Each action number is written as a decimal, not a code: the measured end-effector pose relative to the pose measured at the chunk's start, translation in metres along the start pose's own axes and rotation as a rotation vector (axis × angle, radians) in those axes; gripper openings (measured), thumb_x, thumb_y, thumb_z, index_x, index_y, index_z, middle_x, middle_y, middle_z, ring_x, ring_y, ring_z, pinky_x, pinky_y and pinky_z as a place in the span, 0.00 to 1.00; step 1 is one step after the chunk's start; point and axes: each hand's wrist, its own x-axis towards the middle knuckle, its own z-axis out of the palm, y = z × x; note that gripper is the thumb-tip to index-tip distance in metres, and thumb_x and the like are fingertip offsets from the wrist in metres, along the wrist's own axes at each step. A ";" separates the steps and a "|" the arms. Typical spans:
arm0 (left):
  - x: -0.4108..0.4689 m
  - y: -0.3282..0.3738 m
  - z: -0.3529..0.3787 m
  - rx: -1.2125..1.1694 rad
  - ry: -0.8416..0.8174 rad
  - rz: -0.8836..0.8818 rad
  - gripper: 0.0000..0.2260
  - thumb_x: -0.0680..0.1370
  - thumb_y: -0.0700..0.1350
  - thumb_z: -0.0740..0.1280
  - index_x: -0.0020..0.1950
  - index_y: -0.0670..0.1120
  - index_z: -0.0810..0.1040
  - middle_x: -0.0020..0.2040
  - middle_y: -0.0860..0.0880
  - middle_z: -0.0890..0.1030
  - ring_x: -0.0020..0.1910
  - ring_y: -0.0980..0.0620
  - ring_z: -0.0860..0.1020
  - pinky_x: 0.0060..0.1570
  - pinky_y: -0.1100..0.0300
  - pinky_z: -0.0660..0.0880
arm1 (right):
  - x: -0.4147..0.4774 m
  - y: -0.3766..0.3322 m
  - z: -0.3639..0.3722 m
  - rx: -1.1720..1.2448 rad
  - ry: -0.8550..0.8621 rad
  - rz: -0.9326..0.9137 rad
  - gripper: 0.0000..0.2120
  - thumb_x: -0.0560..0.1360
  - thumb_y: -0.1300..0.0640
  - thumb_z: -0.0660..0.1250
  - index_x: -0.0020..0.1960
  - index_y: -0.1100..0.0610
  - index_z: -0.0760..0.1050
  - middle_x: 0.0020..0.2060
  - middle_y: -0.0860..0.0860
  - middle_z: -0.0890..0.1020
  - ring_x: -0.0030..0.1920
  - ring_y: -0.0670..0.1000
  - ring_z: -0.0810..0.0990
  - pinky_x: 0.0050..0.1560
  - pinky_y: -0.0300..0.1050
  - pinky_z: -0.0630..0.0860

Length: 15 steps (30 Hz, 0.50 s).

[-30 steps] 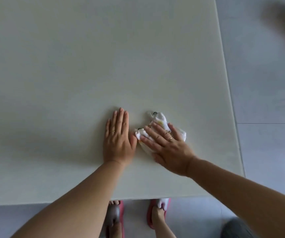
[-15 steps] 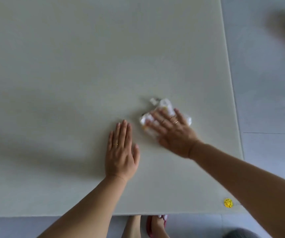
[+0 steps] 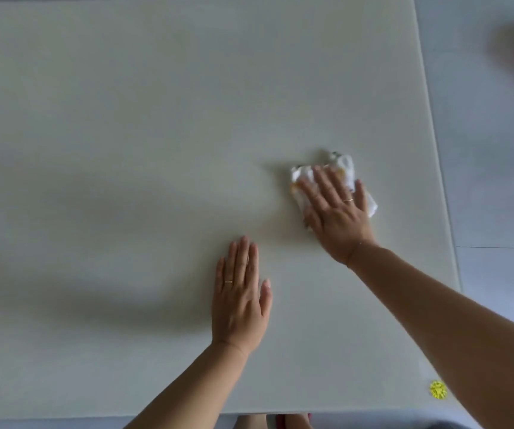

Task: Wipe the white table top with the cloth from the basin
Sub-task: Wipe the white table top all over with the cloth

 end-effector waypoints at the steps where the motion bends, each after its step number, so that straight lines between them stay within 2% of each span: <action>1: 0.005 -0.002 -0.004 -0.022 0.009 0.008 0.26 0.78 0.49 0.53 0.74 0.40 0.63 0.75 0.41 0.62 0.74 0.42 0.60 0.71 0.47 0.55 | 0.006 -0.008 0.001 0.065 0.026 0.172 0.25 0.80 0.46 0.48 0.76 0.42 0.49 0.77 0.45 0.52 0.77 0.50 0.46 0.72 0.60 0.39; 3: 0.027 -0.005 -0.013 -0.029 0.053 0.012 0.26 0.78 0.49 0.52 0.74 0.39 0.63 0.75 0.40 0.62 0.74 0.41 0.60 0.72 0.47 0.55 | 0.011 -0.049 0.006 0.143 0.044 0.411 0.26 0.79 0.47 0.50 0.76 0.42 0.47 0.77 0.45 0.49 0.77 0.50 0.43 0.71 0.61 0.36; 4: 0.044 -0.006 -0.018 -0.025 0.084 0.001 0.25 0.79 0.49 0.52 0.74 0.39 0.64 0.74 0.40 0.63 0.74 0.41 0.60 0.72 0.47 0.55 | 0.008 -0.071 0.008 0.159 0.030 0.408 0.27 0.79 0.47 0.51 0.76 0.42 0.46 0.77 0.46 0.48 0.77 0.51 0.42 0.71 0.62 0.35; 6: 0.081 -0.010 -0.028 -0.019 0.144 -0.027 0.24 0.79 0.48 0.52 0.73 0.38 0.64 0.74 0.39 0.64 0.74 0.40 0.61 0.72 0.46 0.57 | -0.005 -0.097 0.011 0.112 -0.009 0.145 0.27 0.78 0.46 0.48 0.76 0.44 0.49 0.77 0.47 0.50 0.77 0.54 0.45 0.71 0.66 0.41; 8: 0.117 -0.017 -0.035 -0.004 0.161 -0.022 0.24 0.80 0.48 0.52 0.73 0.38 0.64 0.74 0.39 0.63 0.74 0.40 0.61 0.73 0.46 0.56 | -0.009 -0.078 0.006 0.000 -0.026 -0.215 0.26 0.78 0.46 0.50 0.76 0.47 0.56 0.75 0.48 0.58 0.76 0.55 0.53 0.71 0.66 0.52; 9: 0.132 -0.020 -0.037 0.011 0.158 -0.012 0.24 0.80 0.48 0.52 0.74 0.38 0.64 0.74 0.39 0.63 0.74 0.40 0.61 0.73 0.46 0.56 | -0.002 -0.056 0.001 -0.052 -0.044 -0.330 0.26 0.78 0.46 0.51 0.76 0.47 0.55 0.75 0.48 0.59 0.75 0.55 0.54 0.72 0.65 0.52; 10: 0.146 -0.022 -0.037 0.028 0.151 0.000 0.25 0.80 0.49 0.52 0.74 0.38 0.63 0.75 0.39 0.63 0.74 0.41 0.60 0.73 0.46 0.55 | 0.007 -0.032 -0.004 -0.097 -0.057 -0.358 0.26 0.78 0.46 0.51 0.76 0.46 0.53 0.76 0.48 0.57 0.76 0.54 0.52 0.73 0.63 0.49; 11: 0.157 -0.023 -0.035 0.039 0.135 0.011 0.25 0.80 0.50 0.52 0.74 0.39 0.62 0.75 0.40 0.62 0.75 0.41 0.59 0.73 0.47 0.54 | 0.019 -0.009 -0.008 -0.109 -0.058 -0.291 0.26 0.79 0.45 0.50 0.76 0.45 0.50 0.76 0.48 0.56 0.76 0.53 0.50 0.73 0.61 0.46; 13: 0.169 -0.024 -0.026 0.048 0.078 0.017 0.26 0.81 0.52 0.54 0.76 0.41 0.59 0.77 0.42 0.58 0.76 0.43 0.56 0.74 0.49 0.50 | 0.045 0.024 -0.015 -0.015 -0.027 0.026 0.27 0.79 0.46 0.52 0.76 0.43 0.47 0.77 0.47 0.52 0.77 0.51 0.46 0.72 0.60 0.42; 15: 0.170 -0.025 -0.016 0.079 0.064 0.003 0.28 0.81 0.55 0.53 0.77 0.42 0.56 0.77 0.43 0.56 0.77 0.45 0.54 0.74 0.50 0.48 | 0.062 0.014 -0.015 0.089 0.020 0.318 0.28 0.79 0.47 0.53 0.76 0.42 0.46 0.77 0.45 0.48 0.77 0.49 0.43 0.72 0.61 0.38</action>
